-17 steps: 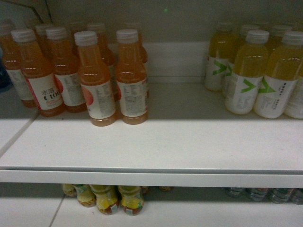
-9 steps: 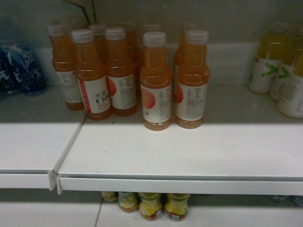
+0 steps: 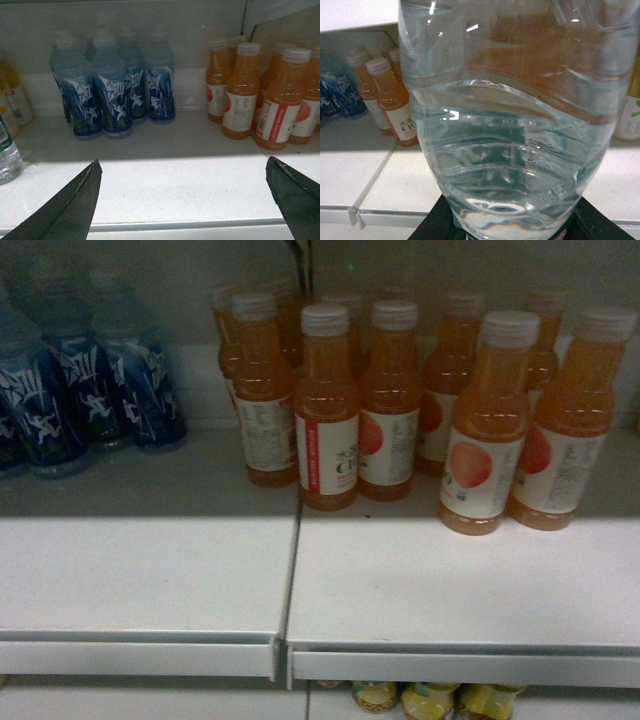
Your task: Move water from second to third shelf
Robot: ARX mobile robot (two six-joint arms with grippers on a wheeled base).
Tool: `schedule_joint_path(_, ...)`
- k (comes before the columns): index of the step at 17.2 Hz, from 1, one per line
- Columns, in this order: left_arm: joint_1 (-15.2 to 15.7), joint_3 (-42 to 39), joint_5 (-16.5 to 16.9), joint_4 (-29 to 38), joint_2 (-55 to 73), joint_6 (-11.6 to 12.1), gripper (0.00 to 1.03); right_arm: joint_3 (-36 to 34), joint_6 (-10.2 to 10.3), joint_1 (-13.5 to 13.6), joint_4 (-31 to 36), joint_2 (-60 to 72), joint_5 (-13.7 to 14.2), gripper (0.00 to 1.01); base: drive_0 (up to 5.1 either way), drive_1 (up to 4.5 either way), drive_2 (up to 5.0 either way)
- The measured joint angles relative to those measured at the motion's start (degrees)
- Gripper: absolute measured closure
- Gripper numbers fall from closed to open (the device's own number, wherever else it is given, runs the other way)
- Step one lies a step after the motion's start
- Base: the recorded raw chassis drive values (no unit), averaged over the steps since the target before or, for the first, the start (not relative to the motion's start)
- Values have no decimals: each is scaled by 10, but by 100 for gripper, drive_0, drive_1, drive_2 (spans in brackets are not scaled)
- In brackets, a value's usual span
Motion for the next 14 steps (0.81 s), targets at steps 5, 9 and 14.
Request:
schedule_joint_path(5, 0, 0, 0, 0, 0, 0, 5, 0, 0, 0, 0, 0, 0, 65, -493, 331, 146)
schedule_joint_path(9, 0, 0, 0, 0, 0, 0, 5, 0, 0, 0, 1, 0, 0, 65, -499, 246, 246)
schedule_joint_path(14, 0, 0, 0, 0, 0, 0, 5, 0, 0, 0, 0, 0, 0, 65, -504, 241, 241)
